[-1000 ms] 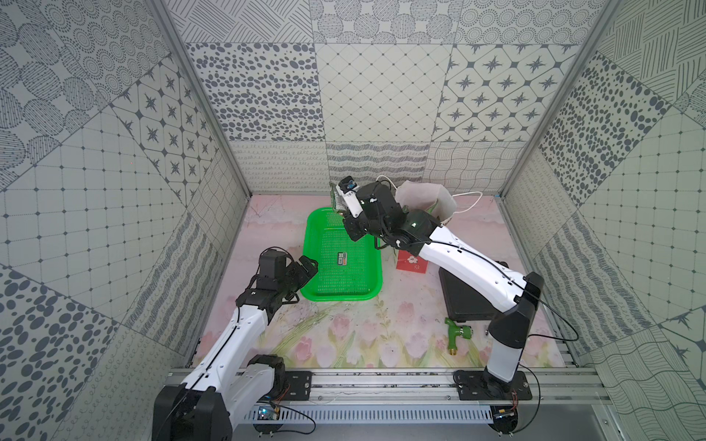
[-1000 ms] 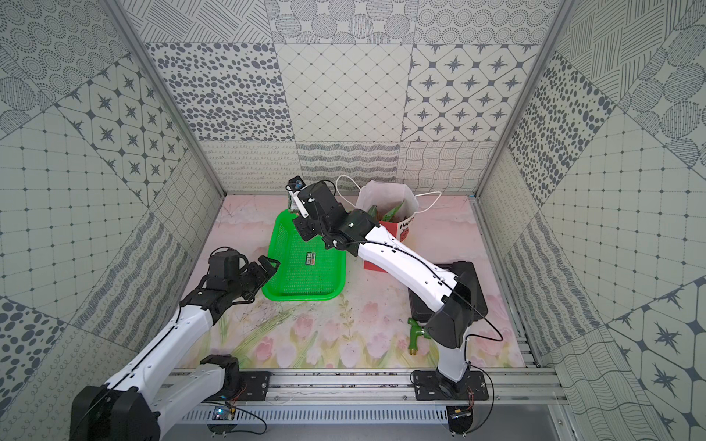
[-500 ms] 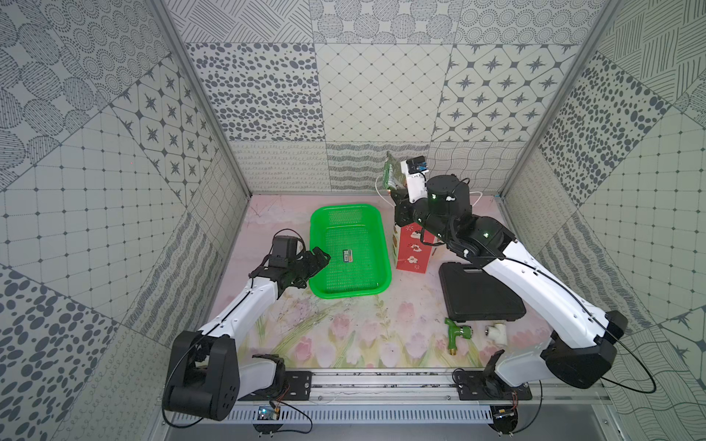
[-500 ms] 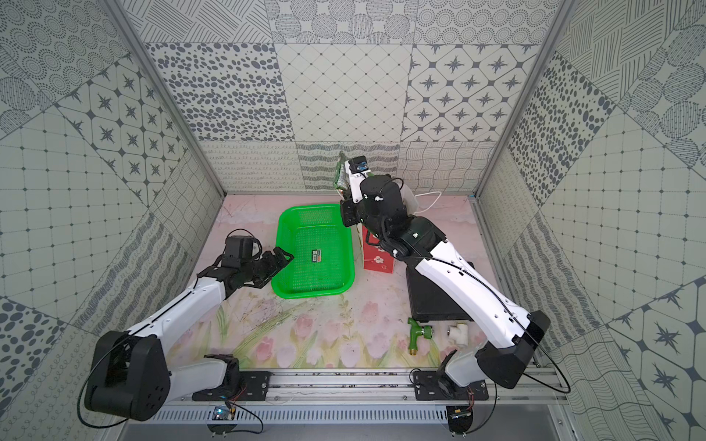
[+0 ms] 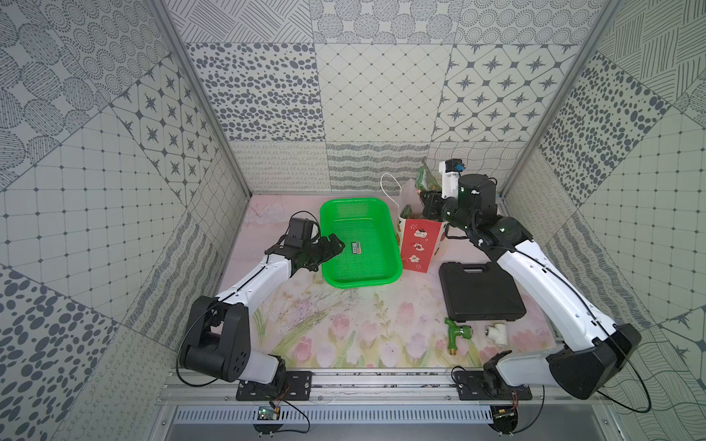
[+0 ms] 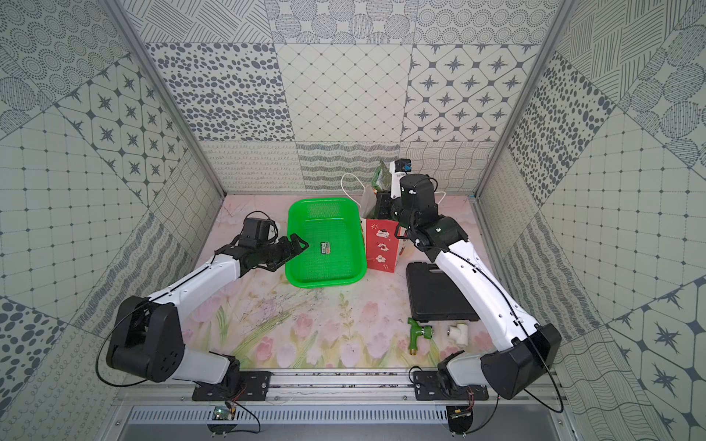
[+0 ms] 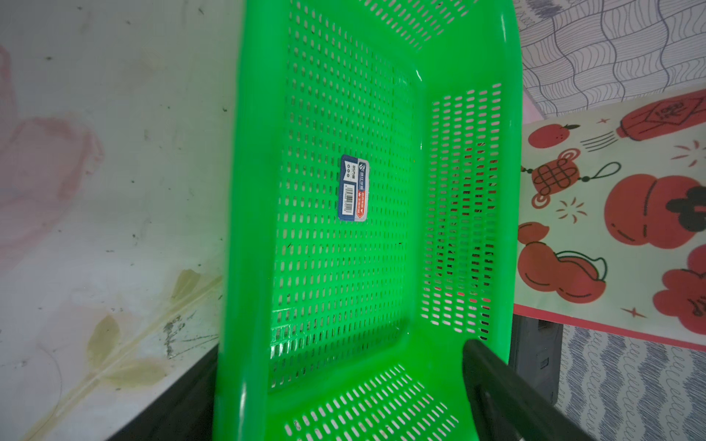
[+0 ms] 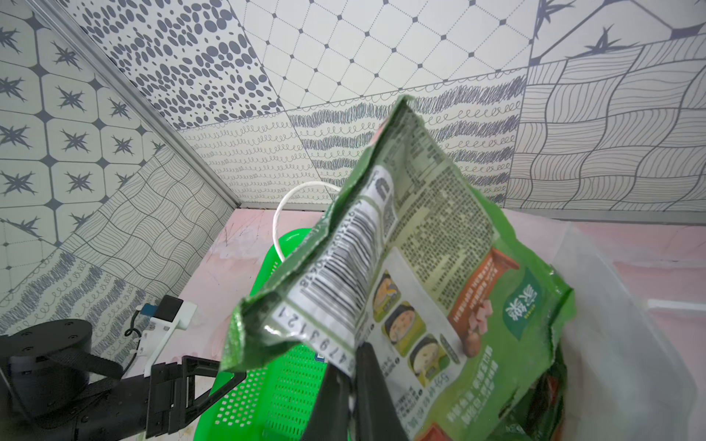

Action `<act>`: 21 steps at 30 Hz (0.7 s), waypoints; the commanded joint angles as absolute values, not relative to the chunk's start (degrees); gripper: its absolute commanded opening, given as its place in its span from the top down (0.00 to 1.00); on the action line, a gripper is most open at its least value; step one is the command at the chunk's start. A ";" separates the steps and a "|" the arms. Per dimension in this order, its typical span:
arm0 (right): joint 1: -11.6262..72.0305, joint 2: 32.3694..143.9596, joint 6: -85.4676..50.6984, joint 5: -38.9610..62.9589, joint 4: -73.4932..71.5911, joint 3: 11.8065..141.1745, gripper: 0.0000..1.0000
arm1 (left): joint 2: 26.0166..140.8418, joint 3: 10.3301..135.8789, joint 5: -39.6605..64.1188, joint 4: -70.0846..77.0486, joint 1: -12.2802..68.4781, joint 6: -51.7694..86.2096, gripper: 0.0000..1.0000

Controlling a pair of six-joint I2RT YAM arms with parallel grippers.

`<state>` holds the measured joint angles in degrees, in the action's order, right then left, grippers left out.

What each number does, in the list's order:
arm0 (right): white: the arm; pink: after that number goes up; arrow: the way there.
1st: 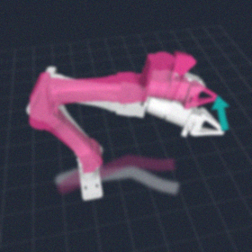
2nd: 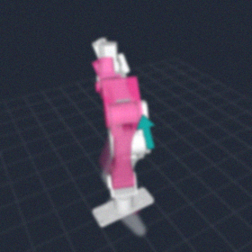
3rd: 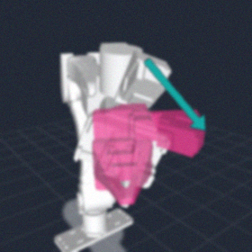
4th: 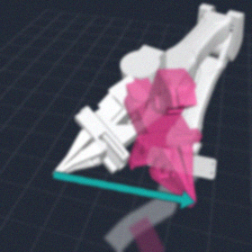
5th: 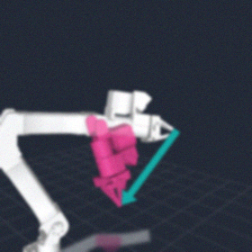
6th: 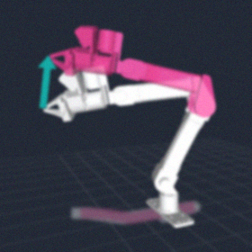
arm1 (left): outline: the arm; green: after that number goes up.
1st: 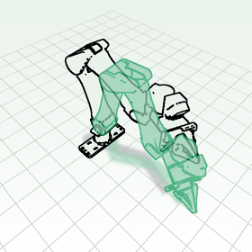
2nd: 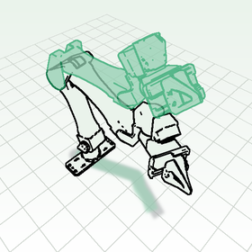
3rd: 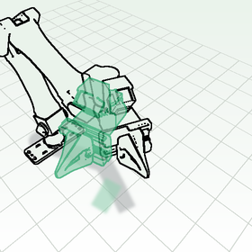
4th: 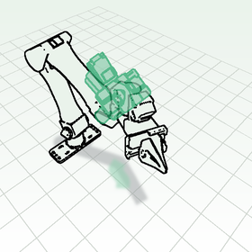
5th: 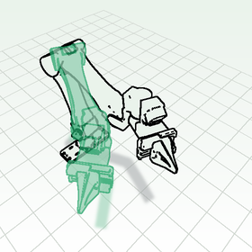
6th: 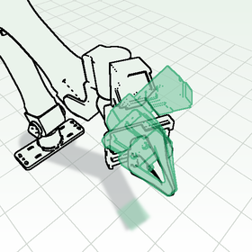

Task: Place the condiment packets inside the bag
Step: Place the condiment packet in the paper bag.

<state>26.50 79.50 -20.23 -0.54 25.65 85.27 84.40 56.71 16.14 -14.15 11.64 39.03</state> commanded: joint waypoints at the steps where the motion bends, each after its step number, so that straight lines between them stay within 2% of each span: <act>1: 24.65 81.98 -21.88 4.04 21.45 84.82 1.00 | 83.03 57.66 13.35 -14.98 12.04 36.90 0.01; 4: 23.85 83.34 -21.97 4.90 21.27 84.73 0.99 | 80.20 56.96 8.17 -17.67 12.10 37.08 0.01; 8: 22.60 84.20 -22.64 6.03 21.26 84.64 0.71 | 76.41 56.89 2.37 -21.33 11.95 37.10 0.01; 10: 22.36 83.84 -22.86 6.65 21.27 84.71 0.64 | 74.59 56.81 -0.03 -22.76 11.99 37.41 0.01; 14: 22.36 81.83 -22.87 7.22 21.41 84.42 0.43 | 70.48 56.06 -3.26 -24.23 12.03 37.90 0.00; 21: 22.34 73.86 -22.70 6.74 22.01 80.92 0.17 | 61.70 53.33 -7.70 -25.31 12.02 39.22 0.01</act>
<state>22.48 79.13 -22.70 6.66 24.47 82.46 66.94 54.92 -0.30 -22.31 11.94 38.89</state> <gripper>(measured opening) 0.784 0.993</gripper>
